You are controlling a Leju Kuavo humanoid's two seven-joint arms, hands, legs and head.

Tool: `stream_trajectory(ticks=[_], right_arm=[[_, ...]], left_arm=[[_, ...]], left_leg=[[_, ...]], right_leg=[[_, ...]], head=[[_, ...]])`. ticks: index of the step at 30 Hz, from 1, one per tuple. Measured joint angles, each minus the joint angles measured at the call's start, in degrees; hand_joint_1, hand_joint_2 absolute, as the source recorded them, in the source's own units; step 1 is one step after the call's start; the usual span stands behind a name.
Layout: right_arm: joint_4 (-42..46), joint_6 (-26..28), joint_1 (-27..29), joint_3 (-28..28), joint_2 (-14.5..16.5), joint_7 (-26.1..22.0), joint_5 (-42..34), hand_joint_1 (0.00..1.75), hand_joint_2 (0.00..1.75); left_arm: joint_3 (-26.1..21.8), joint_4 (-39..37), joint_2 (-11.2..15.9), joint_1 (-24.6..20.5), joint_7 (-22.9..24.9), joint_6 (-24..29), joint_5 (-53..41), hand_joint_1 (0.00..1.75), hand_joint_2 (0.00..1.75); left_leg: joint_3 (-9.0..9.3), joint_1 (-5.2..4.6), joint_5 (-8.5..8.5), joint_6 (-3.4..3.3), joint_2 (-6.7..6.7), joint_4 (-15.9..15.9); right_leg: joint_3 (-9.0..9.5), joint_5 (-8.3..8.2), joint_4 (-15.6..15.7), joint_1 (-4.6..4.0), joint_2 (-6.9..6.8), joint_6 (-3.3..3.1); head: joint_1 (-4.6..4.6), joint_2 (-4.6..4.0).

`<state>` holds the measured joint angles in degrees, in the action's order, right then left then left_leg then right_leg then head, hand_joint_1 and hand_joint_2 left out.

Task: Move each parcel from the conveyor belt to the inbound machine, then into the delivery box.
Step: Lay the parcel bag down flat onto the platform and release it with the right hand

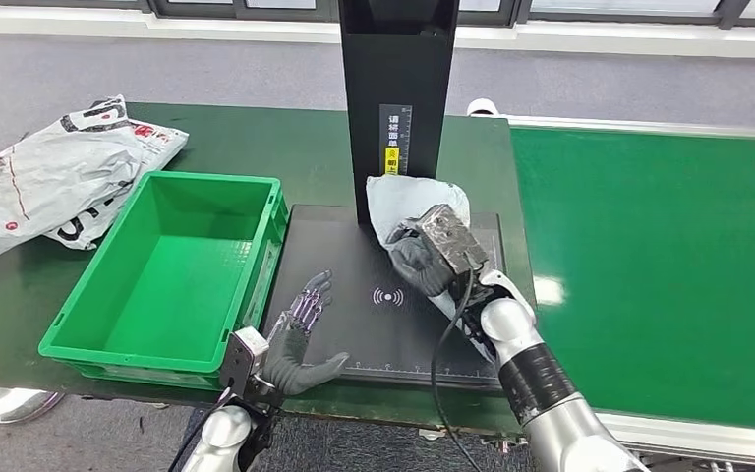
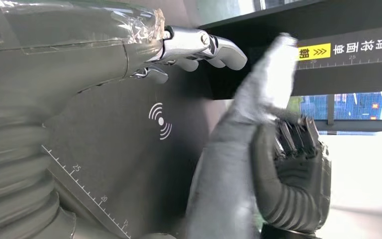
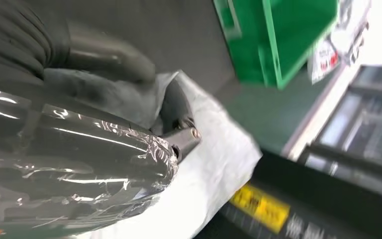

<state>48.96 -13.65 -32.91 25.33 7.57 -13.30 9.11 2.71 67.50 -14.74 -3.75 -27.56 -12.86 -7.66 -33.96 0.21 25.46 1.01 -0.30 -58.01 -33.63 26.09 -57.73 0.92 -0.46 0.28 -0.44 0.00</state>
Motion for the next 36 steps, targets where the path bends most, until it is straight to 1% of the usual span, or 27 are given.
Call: stream_trajectory(ticks=[4, 10, 14, 16, 20, 24, 27, 28, 31, 33, 36], right_arm=[[-0.98, 0.03, -0.24, 1.19, 0.61, -0.01, -0.16, 0.09, 1.75], [-1.63, 0.02, -0.29, 1.35, 0.97, -0.01, -0.17, 0.09, 1.75], [-1.74, 0.01, -0.30, 1.35, 1.02, -0.01, -0.17, 0.00, 1.75], [-1.83, -0.03, -0.33, 1.38, 1.05, -0.03, -0.28, 0.00, 1.75], [-2.33, -0.74, -0.44, 2.34, 1.17, -0.44, -2.03, 0.00, 1.75], [-3.43, -1.69, -0.43, 3.48, 1.69, -1.84, -4.59, 0.00, 1.75], [-4.25, -1.89, -0.43, 4.09, 1.98, -2.62, -6.35, 0.00, 0.44], [-4.46, -2.03, -0.43, 4.16, 1.99, -2.95, -7.00, 0.00, 0.44], [-4.27, -2.65, -0.28, 4.15, 1.66, -5.21, -9.13, 0.00, 1.75], [-1.16, -2.59, 0.85, 3.97, 0.59, -6.78, -9.85, 0.00, 1.75], [9.55, -0.39, 4.69, 2.66, -1.97, -8.03, -9.23, 0.00, 1.75]], left_arm=[[0.00, 0.14, 0.18, 0.03, 0.03, 0.10, 0.02, 0.00, 1.75], [0.00, 0.28, 0.25, 0.06, 0.13, 0.14, 0.04, 0.00, 1.75], [0.00, 0.28, 0.25, 0.08, 0.13, 0.14, 0.05, 0.00, 1.75], [0.00, 0.28, 0.25, 0.09, 0.13, 0.14, 0.07, 0.00, 1.75], [0.01, 0.26, 0.27, 0.07, 0.15, 0.14, 0.19, 0.00, 1.75], [0.20, -0.01, 0.27, -0.17, 0.14, 0.14, 0.21, 0.00, 1.75], [0.49, -0.29, 0.31, -0.42, 0.09, 0.14, 0.24, 0.00, 1.75], [0.57, -0.39, 0.34, -0.48, 0.02, 0.14, 0.27, 0.00, 1.75], [0.68, -0.72, 0.56, -0.64, -0.31, 0.20, 0.40, 0.00, 1.75], [0.68, -0.79, 0.75, -0.51, -0.55, 0.45, 0.43, 0.00, 1.75], [0.52, -0.08, 1.14, 0.38, -0.78, 0.97, 0.43, 0.00, 1.75]], left_leg=[[0.00, 0.00, 0.00, 0.00, -0.01, 0.00], [0.00, 0.00, 0.00, 0.00, 0.00, 0.00], [0.00, 0.00, 0.00, 0.00, 0.00, 0.00], [0.00, 0.00, 0.00, 0.00, 0.00, 0.00], [0.00, 0.00, 0.00, 0.00, 0.01, 0.00], [0.00, 0.00, 0.00, 0.01, 0.00, 0.00], [0.00, 0.00, 0.00, 0.01, 0.01, 0.00], [0.01, 0.00, 0.00, 0.01, 0.01, 0.00], [0.02, 0.00, 0.00, 0.01, 0.01, -0.01], [0.02, -0.01, 0.00, 0.00, -0.02, -0.02], [0.00, -0.01, 0.01, 0.00, -0.05, -0.02]], right_leg=[[0.00, 0.00, 0.00, 0.00, -0.01, 0.00], [0.00, 0.00, 0.00, 0.01, -0.01, 0.00], [0.00, 0.00, 0.00, 0.00, -0.01, 0.00], [0.01, 0.00, 0.00, 0.00, -0.01, 0.00], [0.00, 0.00, 0.00, 0.00, 0.00, 0.00], [-0.01, 0.00, 0.00, 0.00, 0.00, 0.00], [-0.01, 0.00, 0.00, 0.00, 0.00, 0.00], [-0.01, 0.00, 0.00, 0.00, 0.00, 0.00], [-0.03, 0.00, 0.00, 0.01, 0.01, 0.00], [-0.01, 0.00, 0.01, 0.01, -0.02, 0.00], [-0.03, 0.00, 0.01, 0.02, -0.04, 0.01]], head=[[0.00, 0.00], [0.00, 0.00], [0.00, 0.00], [0.00, 0.00], [0.00, 0.00], [0.00, 0.00], [0.00, 0.00], [0.00, 0.00], [0.00, 0.00], [-0.01, 0.00], [-0.01, 0.00]])
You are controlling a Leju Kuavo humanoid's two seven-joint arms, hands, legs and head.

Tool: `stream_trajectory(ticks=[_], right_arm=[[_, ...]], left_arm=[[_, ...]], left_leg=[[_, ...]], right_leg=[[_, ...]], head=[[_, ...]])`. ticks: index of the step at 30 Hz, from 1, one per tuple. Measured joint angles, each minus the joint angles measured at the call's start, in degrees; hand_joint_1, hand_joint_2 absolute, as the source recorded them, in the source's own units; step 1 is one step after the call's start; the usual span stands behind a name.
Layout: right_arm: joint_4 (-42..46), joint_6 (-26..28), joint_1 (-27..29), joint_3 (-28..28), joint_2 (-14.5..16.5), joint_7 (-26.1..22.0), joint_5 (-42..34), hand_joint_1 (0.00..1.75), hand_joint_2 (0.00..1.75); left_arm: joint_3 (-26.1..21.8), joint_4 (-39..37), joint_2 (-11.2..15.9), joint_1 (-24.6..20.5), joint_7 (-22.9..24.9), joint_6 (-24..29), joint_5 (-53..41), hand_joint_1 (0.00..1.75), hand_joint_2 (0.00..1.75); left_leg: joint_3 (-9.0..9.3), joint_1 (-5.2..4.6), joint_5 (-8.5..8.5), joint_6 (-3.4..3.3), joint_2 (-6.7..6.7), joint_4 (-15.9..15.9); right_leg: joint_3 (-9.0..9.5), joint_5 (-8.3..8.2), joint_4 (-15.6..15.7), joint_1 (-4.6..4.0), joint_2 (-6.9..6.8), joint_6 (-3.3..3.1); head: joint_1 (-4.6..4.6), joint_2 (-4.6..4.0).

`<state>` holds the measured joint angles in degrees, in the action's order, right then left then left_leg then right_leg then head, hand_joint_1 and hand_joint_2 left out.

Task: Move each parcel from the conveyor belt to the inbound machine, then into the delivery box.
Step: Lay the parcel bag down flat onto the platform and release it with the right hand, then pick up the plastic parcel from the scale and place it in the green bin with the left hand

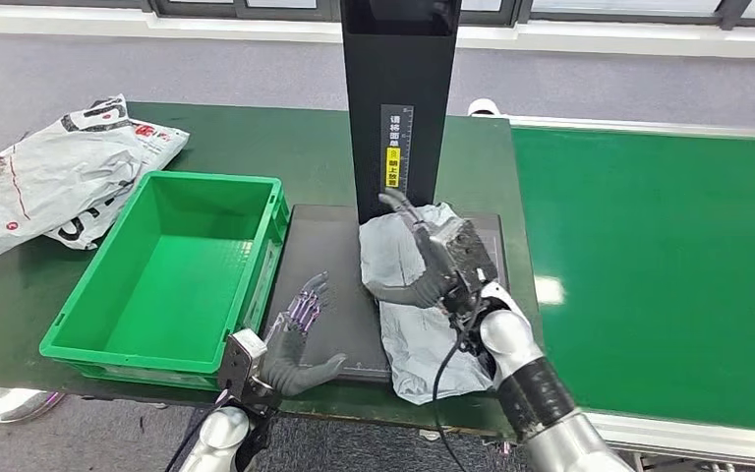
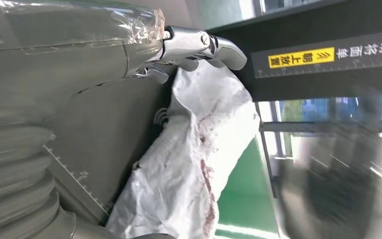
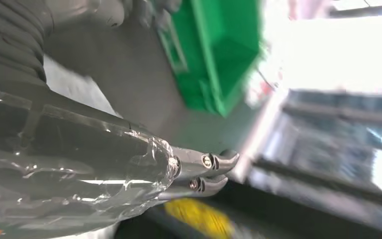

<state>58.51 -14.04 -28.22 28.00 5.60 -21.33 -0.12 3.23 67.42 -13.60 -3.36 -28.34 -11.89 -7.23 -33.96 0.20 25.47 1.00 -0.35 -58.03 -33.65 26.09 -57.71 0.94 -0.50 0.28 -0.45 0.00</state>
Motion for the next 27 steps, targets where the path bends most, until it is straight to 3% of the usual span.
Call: stream_trajectory(ticks=[7, 13, 20, 27], right_arm=[[28.66, 9.97, 13.94, -7.16, -2.60, -1.52, 5.96, 0.00, 1.75], [45.99, 13.38, 28.23, -16.30, -0.81, -4.54, 6.63, 0.00, 1.75], [51.66, 8.91, 33.96, -27.38, 4.98, -3.03, 7.31, 0.00, 1.75], [51.39, 6.45, 32.39, -31.37, 8.62, -2.08, 8.66, 0.00, 1.75]], left_arm=[[-1.19, 2.75, 0.35, 1.66, 1.05, 0.08, -0.40, 0.00, 1.75], [-1.33, 4.41, 0.02, 1.78, 1.99, -0.27, -3.10, 0.00, 1.75], [-0.15, 5.21, -0.83, -1.62, 3.29, 2.52, -12.39, 0.00, 1.75], [7.70, 6.06, -1.67, -9.38, 6.69, 4.61, -24.16, 0.00, 1.75]], left_leg=[[-0.03, 0.00, 0.13, -0.01, -0.06, 0.01], [-0.02, 0.00, 0.25, 0.01, -0.04, 0.02], [0.05, 0.00, 0.14, 0.01, 0.12, 0.02], [0.04, 0.00, -0.02, 0.00, 0.11, 0.01]], right_leg=[[-0.01, 0.16, 0.03, -0.01, -0.10, -0.01], [-0.02, 0.22, 0.04, -0.01, -0.09, -0.05], [-0.03, 0.13, 0.03, -0.01, 0.03, -0.06], [0.01, -0.08, 0.03, 0.00, 0.03, -0.07]], head=[[0.01, 0.00], [0.01, 0.00], [0.01, 0.00], [0.01, 0.00]])
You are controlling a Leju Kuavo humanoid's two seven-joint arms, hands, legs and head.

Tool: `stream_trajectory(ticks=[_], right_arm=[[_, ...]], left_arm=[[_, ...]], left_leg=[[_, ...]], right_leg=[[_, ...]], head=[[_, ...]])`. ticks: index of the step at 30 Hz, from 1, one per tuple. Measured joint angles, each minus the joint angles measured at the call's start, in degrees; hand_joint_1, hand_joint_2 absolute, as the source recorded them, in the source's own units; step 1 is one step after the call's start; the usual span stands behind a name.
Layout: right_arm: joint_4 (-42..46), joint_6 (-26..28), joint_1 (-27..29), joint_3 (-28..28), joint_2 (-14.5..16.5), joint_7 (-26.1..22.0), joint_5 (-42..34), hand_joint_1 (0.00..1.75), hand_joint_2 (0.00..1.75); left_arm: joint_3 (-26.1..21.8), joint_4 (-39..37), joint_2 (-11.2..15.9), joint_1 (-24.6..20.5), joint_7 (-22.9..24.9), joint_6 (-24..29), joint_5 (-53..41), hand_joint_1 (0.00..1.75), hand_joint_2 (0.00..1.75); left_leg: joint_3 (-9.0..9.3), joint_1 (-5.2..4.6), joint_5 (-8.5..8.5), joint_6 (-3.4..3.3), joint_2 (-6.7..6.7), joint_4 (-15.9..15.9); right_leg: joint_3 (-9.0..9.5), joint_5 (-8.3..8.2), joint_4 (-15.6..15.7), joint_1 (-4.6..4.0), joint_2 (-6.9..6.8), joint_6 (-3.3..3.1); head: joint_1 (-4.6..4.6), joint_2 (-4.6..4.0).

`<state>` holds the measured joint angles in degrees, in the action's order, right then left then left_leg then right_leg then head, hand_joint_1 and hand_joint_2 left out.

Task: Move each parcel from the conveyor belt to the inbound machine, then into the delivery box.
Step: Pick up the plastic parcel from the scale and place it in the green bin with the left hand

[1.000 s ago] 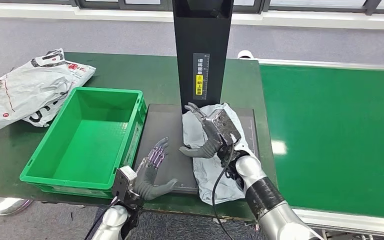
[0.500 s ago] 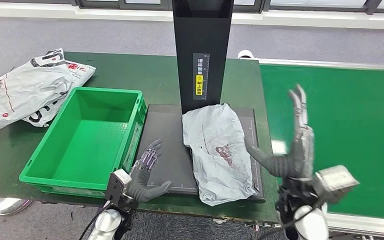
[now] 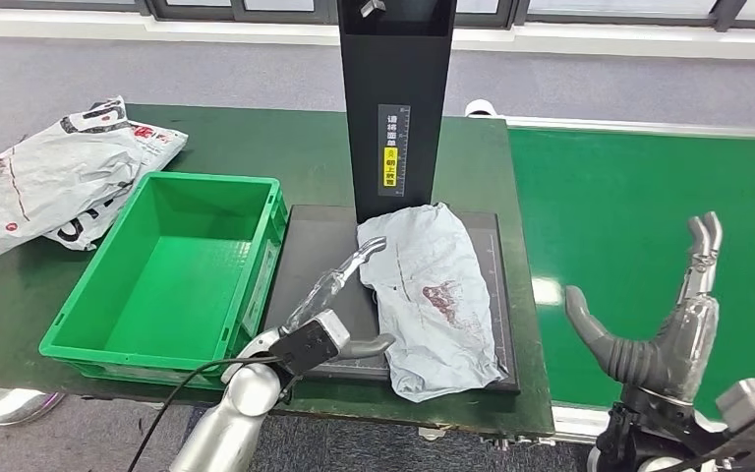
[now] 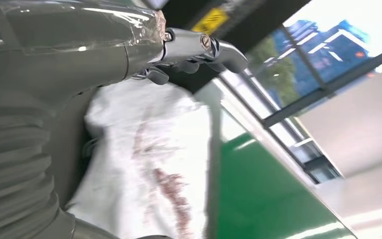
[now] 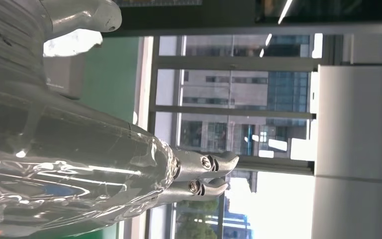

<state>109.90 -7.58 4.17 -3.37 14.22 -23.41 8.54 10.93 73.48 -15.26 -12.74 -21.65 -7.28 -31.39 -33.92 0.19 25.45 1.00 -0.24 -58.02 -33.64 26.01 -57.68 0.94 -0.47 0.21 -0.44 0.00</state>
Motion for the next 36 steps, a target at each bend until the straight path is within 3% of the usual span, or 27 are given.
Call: stream_trajectory(ticks=[8, 13, 17, 22, 33, 34, 36], right_arm=[[-3.80, -1.60, -2.70, -0.68, 0.64, -0.04, 0.80, 0.00, 1.75], [-7.76, -1.44, -4.17, -0.49, 0.66, -0.20, 0.20, 0.00, 1.75], [-9.91, -0.67, -4.66, -0.34, 0.75, -0.17, -1.01, 0.00, 1.75], [-11.56, -0.39, -5.04, -0.20, 0.75, -0.17, -1.82, 0.00, 1.75], [-13.49, 0.75, -5.82, 0.10, 0.75, -0.17, -2.79, 0.00, 1.75], [-13.61, 0.85, -5.91, 0.12, 0.75, -0.17, -2.81, 0.00, 1.75], [-13.74, 1.09, -6.03, 0.17, 0.75, -0.17, -2.93, 0.00, 1.75]], left_arm=[[9.69, -6.67, -1.35, -10.70, 4.95, -0.71, -13.02, 0.00, 1.75], [16.56, -20.23, -3.70, -19.70, 6.55, -3.48, -17.03, 0.00, 1.75], [23.17, -30.53, -5.02, -24.05, 6.88, -5.71, -14.07, 0.00, 1.75], [29.29, -38.79, -5.48, -26.82, 7.16, -6.54, -11.93, 0.00, 1.75], [33.39, -46.98, -5.67, -29.90, 7.63, -9.28, -11.99, 0.00, 1.75], [33.56, -47.38, -5.70, -30.09, 7.63, -9.44, -11.99, 0.07, 1.75], [33.80, -48.07, -5.75, -30.43, 7.63, -9.90, -11.94, 0.57, 1.75]], left_leg=[[-0.04, -0.01, -0.10, -0.08, -0.07, -0.01], [-0.06, -0.02, -0.13, -0.09, -0.06, -0.03], [-0.06, -0.02, -0.12, -0.09, -0.05, -0.02], [-0.08, -0.02, -0.12, -0.09, -0.04, -0.01], [-0.09, -0.02, -0.12, -0.09, -0.04, -0.01], [-0.09, -0.02, -0.12, -0.09, -0.05, -0.01], [-0.08, -0.02, -0.12, -0.09, -0.05, -0.01]], right_leg=[[0.00, -0.06, 0.00, 0.00, -0.09, 0.02], [0.02, -0.11, 0.00, 0.02, -0.06, 0.08], [-0.01, -0.11, 0.00, 0.02, -0.03, 0.08], [-0.03, -0.11, 0.00, 0.01, 0.00, 0.08], [0.00, -0.11, 0.00, 0.02, -0.01, 0.09], [0.01, -0.11, 0.00, 0.02, -0.02, 0.09], [0.02, -0.11, 0.00, 0.02, -0.02, 0.09]], head=[[0.00, 0.00], [-0.01, 0.00], [-0.01, 0.00], [0.00, 0.00], [0.00, 0.00], [0.00, 0.00], [0.00, 0.00]])
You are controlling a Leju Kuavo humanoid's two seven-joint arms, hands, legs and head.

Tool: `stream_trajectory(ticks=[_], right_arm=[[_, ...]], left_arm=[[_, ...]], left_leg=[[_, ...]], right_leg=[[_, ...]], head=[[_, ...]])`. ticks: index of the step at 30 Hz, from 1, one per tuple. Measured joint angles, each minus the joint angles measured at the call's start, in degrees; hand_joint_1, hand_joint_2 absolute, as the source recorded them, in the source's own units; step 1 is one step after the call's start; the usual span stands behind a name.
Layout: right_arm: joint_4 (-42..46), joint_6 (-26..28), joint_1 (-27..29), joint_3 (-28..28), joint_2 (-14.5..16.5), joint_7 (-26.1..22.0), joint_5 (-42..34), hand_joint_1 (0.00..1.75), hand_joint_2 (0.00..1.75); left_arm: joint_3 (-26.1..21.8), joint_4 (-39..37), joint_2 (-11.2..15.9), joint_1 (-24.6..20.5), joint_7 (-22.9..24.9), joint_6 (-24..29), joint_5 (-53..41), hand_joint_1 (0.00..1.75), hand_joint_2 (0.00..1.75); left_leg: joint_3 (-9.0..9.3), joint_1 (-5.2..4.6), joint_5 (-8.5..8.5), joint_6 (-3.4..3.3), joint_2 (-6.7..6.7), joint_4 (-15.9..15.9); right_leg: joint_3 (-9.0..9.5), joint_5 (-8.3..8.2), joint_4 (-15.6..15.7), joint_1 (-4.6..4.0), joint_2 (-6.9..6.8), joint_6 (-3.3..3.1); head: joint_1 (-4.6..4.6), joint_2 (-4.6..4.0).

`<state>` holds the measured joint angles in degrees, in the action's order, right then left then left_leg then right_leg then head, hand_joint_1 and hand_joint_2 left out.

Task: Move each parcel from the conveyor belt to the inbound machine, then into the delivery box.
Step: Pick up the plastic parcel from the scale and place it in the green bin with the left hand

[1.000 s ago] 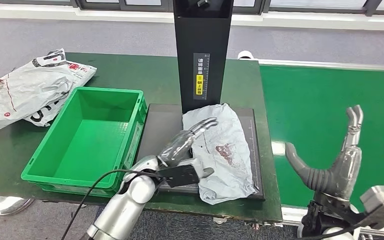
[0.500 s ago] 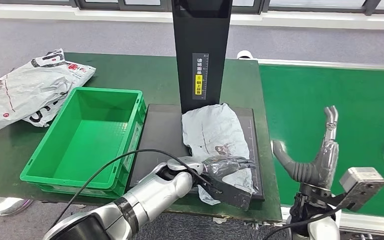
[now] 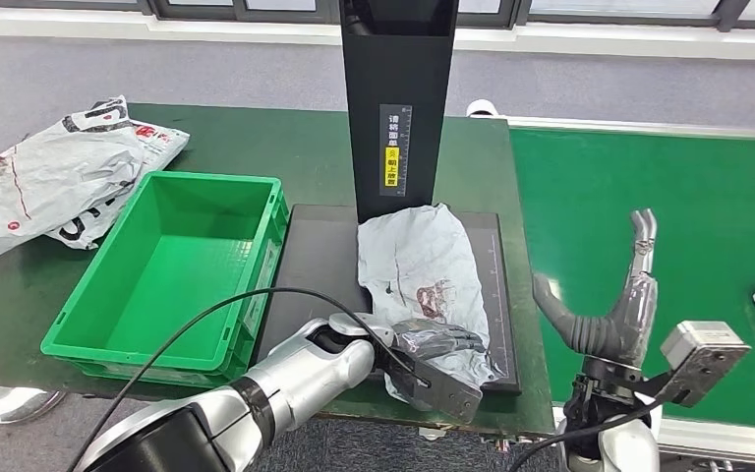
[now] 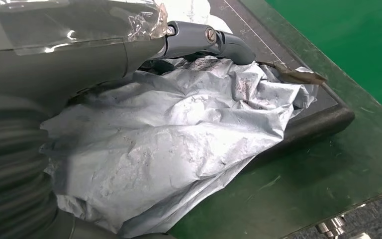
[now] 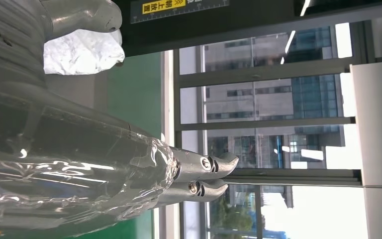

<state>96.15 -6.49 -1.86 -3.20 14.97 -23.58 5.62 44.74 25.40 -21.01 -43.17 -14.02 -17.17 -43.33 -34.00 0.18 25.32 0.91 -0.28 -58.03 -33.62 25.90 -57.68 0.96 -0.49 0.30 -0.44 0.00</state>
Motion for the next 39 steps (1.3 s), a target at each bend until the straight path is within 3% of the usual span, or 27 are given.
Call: stream_trajectory(ticks=[2, 3, 8, 12, 23, 30, 34, 39], right_arm=[[-0.09, 0.24, -0.08, 0.10, 0.00, 0.00, -0.17, 0.00, 1.75], [-0.11, 0.31, -0.09, 0.16, 0.00, 0.00, -0.23, 0.00, 1.75], [-0.11, 0.51, -0.11, 0.30, 0.00, 0.00, -0.37, 0.00, 1.75], [-0.11, 0.59, -0.12, 0.32, 0.00, 0.00, -0.41, 0.00, 1.75], [-0.76, 0.66, -0.66, 0.36, -0.01, -0.01, -0.81, 0.00, 1.75], [-1.34, 2.10, -1.37, 0.36, -0.04, -0.75, -1.41, 0.00, 1.75], [-0.73, 4.19, -0.79, 0.31, -0.11, -0.95, -1.79, 0.00, 1.75], [2.55, 5.70, 2.04, -0.60, -0.14, -0.87, -1.96, 0.00, 1.75]], left_arm=[[0.13, -0.64, -0.02, -0.26, 0.00, -0.30, 0.12, 1.10, 1.75], [0.16, -0.90, -0.03, -0.38, -0.01, -0.34, 0.22, 1.20, 1.75], [0.18, -1.74, -0.04, -1.33, -0.07, -0.51, 0.69, 1.20, 1.75], [0.18, -2.13, -0.06, -1.82, -0.09, -0.54, 0.78, 1.72, 1.75], [0.18, -2.88, -0.03, -1.93, -0.38, -0.41, 1.84, 1.75, 1.75], [-0.93, -2.60, 0.67, -2.14, -1.71, 3.51, 6.21, 1.75, 1.75], [-5.70, 1.06, 2.97, -2.50, -4.37, 5.41, 12.60, 1.75, 1.75], [-13.20, 17.02, 8.40, -0.42, -3.27, 5.70, 17.54, 1.75, 1.75]], left_leg=[[0.01, 0.00, 0.00, 0.00, 0.00, 0.00], [0.01, 0.00, 0.00, 0.00, 0.00, 0.00], [0.02, 0.00, 0.00, 0.00, 0.00, 0.00], [0.03, 0.01, 0.00, 0.00, 0.00, 0.00], [0.02, 0.00, 0.00, 0.00, 0.00, 0.00], [0.02, 0.00, -0.02, 0.03, 0.00, 0.00], [0.02, 0.01, -0.06, 0.06, 0.01, 0.00], [0.02, 0.02, -0.06, 0.08, 0.04, 0.01]], right_leg=[[0.00, 0.00, 0.00, 0.00, 0.00, 0.00], [0.00, 0.00, 0.00, 0.00, 0.00, 0.00], [0.02, 0.00, 0.00, -0.01, 0.00, 0.00], [0.03, 0.00, 0.00, -0.01, 0.00, 0.00], [0.02, 0.00, 0.00, -0.01, 0.00, 0.00], [0.00, 0.00, 0.00, -0.01, 0.01, -0.01], [-0.04, -0.02, -0.01, -0.01, 0.02, -0.03], [-0.07, -0.02, -0.02, -0.03, 0.09, -0.03]], head=[[0.00, 0.00], [0.00, 0.00], [0.00, 0.00], [0.00, 0.00], [0.00, 0.00], [0.00, 0.00], [0.00, 0.00], [-0.01, 0.00]])
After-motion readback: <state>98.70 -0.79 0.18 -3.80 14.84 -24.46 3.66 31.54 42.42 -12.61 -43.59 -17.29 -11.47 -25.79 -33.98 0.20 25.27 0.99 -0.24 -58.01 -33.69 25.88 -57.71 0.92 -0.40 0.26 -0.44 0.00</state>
